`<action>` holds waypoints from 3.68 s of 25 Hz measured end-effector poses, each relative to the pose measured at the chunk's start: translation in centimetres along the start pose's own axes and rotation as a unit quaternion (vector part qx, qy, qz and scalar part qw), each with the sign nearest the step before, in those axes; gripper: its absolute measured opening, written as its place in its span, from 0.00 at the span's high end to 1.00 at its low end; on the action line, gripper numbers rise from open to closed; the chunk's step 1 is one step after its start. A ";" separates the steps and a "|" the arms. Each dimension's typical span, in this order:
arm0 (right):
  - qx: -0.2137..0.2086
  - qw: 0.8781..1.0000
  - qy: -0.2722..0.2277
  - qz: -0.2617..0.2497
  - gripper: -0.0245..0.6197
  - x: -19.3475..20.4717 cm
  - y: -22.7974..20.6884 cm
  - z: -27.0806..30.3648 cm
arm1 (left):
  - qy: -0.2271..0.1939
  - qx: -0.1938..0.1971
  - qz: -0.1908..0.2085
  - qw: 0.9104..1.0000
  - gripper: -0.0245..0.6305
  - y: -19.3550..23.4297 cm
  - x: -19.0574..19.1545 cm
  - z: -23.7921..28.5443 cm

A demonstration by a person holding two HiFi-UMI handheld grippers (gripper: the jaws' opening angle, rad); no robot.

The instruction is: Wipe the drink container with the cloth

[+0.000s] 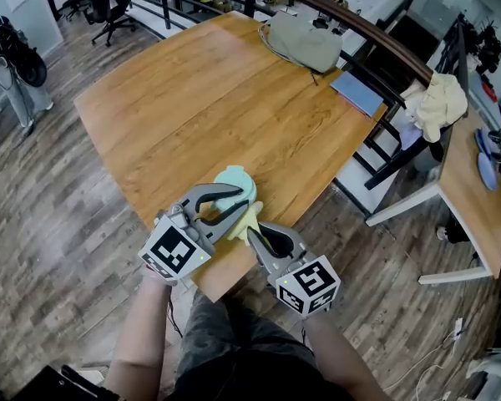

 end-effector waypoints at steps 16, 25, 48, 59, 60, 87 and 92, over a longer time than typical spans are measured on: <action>0.028 0.999 0.025 0.011 0.90 2.1 -1.2 1.8 | 0.007 0.041 -0.007 0.999 0.87 1.3 0.0 0.2; 0.032 0.997 0.061 0.038 0.90 4.8 -1.8 1.9 | -0.001 0.033 -0.019 0.999 0.88 1.6 0.3 0.1; 0.037 0.998 0.004 0.049 0.90 2.7 -3.9 -0.1 | -0.015 0.040 -0.010 0.999 0.88 1.5 0.4 0.1; -0.024 0.999 0.038 -0.025 0.89 0.1 -6.6 2.5 | -0.018 0.054 -0.010 0.998 0.88 1.1 0.2 -0.1; -0.027 0.998 0.046 -0.028 0.89 0.4 -6.6 2.7 | -0.019 0.053 -0.012 0.998 0.88 1.1 0.2 -0.1; 0.002 0.987 0.152 0.052 0.90 7.9 -4.7 2.3 | -0.027 0.147 -0.027 0.988 0.88 0.8 0.0 -0.9; 0.006 0.987 0.151 0.058 0.90 8.1 -3.7 2.3 | -0.022 0.171 -0.047 0.984 0.87 1.3 0.3 -1.9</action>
Point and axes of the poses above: the fingertips, and each gripper's own axes: z forward along the fingers, y to its left, x out of its underside, the point moved 10 cm from there along -z, backward along the fingers, and after that the axes turned 5 degrees about -y, right-handed, at the moved point
